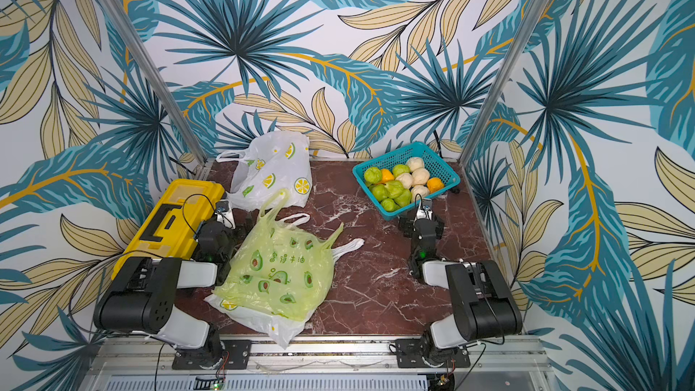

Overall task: Place the pears into plastic bags & tie knots
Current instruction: Pick up the plastic bag.

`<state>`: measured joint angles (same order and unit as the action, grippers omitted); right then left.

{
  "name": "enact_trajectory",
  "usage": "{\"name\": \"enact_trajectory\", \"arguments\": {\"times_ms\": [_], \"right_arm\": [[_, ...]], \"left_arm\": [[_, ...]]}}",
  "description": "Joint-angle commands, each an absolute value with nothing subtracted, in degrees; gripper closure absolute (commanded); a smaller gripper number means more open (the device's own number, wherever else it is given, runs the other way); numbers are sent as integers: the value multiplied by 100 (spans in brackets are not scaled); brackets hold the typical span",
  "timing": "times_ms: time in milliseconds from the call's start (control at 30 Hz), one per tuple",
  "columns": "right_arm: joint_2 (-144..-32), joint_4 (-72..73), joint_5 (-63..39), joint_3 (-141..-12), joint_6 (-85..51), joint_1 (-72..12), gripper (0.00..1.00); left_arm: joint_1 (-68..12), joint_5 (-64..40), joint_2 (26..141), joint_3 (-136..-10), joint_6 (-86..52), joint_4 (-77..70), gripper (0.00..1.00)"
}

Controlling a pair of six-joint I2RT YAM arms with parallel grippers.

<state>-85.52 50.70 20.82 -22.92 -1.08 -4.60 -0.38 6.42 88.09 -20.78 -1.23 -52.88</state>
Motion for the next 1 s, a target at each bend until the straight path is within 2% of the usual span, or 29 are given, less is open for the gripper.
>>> {"name": "enact_trajectory", "arguments": {"times_ms": [0, 167, 233, 367, 433, 500, 567, 633, 700, 833, 967], "right_arm": [[-8587, 5054, 2025, -2221, -134, -479, 1], [-8555, 5135, 2038, -2184, -60, -476, 1], [-8216, 5028, 2074, -2173, 42, -522, 1], [-6881, 1172, 2269, -3512, -918, -563, 1], [-6708, -479, 2436, -4196, -1699, -564, 1], [-6680, -1849, 1956, -4779, -2188, -563, 1], [-6688, -2285, 1256, -5006, -3035, -536, 1], [-6666, -1999, -403, -4911, -3297, -502, 1], [-6628, -1667, -1090, -4733, -4046, -690, 14], [-6594, -2079, -390, -4745, -4653, -1712, 12], [-7017, -2380, -412, -4943, -4903, -2659, 5]], "left_arm": [[10, 608, 8860, -2176, -53, -5273, 1], [95, 415, 8888, -2202, -97, -5276, 1], [20, 556, 8762, -2167, -51, -5278, 1], [-525, 1734, 7814, -2046, 150, -4782, 1], [-666, 1919, 7260, -2069, -84, -4172, 0], [-859, 2052, 6707, -2026, -252, -3769, 1], [-1012, 2266, 6268, -2098, -359, -3330, 1], [-1063, 2332, 5884, -2295, -626, -2685, 1], [-1068, 2308, 5561, -2572, -1092, -1988, 1], [-1042, 1724, 5157, -3140, -1936, -831, 1], [-942, 824, 4783, -3220, -2216, -772, 1]]}}
